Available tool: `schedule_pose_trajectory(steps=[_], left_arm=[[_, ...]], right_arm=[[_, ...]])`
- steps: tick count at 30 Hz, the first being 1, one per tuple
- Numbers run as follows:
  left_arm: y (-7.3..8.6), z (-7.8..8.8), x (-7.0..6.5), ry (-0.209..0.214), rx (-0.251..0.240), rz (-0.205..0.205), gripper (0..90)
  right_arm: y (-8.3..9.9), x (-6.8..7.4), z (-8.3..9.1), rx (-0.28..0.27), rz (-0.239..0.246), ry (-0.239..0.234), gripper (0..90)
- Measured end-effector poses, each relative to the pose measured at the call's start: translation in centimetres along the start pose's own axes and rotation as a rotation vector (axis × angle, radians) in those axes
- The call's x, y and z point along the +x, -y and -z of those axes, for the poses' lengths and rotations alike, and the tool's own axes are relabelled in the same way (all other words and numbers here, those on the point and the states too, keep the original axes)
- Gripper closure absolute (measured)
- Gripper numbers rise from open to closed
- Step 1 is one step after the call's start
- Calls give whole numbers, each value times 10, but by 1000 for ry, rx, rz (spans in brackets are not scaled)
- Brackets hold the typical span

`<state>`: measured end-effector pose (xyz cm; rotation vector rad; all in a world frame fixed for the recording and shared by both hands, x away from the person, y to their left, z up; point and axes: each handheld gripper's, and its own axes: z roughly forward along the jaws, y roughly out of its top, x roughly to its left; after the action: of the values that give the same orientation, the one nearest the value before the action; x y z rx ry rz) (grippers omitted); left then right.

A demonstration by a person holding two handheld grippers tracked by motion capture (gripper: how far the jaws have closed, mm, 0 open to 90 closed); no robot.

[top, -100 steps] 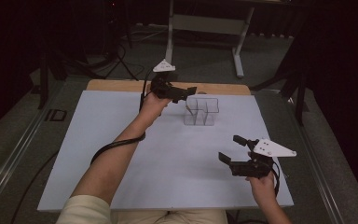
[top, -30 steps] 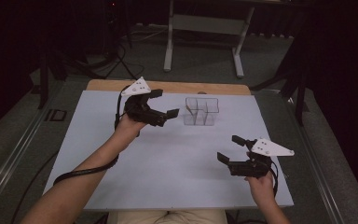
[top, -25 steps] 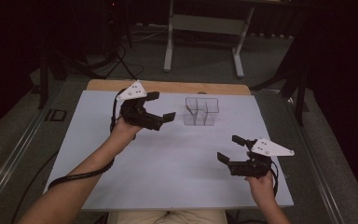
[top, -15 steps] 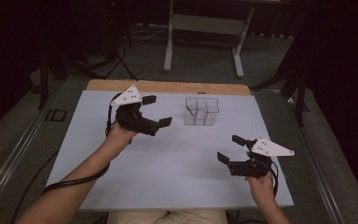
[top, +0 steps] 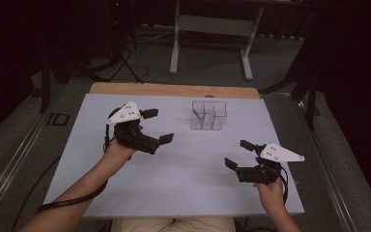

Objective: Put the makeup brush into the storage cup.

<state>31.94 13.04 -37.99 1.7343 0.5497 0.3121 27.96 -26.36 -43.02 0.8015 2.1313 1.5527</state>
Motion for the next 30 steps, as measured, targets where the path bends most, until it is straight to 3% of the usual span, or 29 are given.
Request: schedule_pose_trajectory(steps=[5,11,22,30], left_arm=[[9,6,-3,10,-19,8,17],[23,14,-7,-6,-24,6,17],[51,30,-8,-28,-7,29,17],[68,41,-10,-40,-14,14,17]], right_arm=[[0,0,0,-1,1,-1,139],[0,0,0,2,5,-1,139],[0,1,-1,2,4,-2,139],[0,1,-2,5,3,-5,139]])
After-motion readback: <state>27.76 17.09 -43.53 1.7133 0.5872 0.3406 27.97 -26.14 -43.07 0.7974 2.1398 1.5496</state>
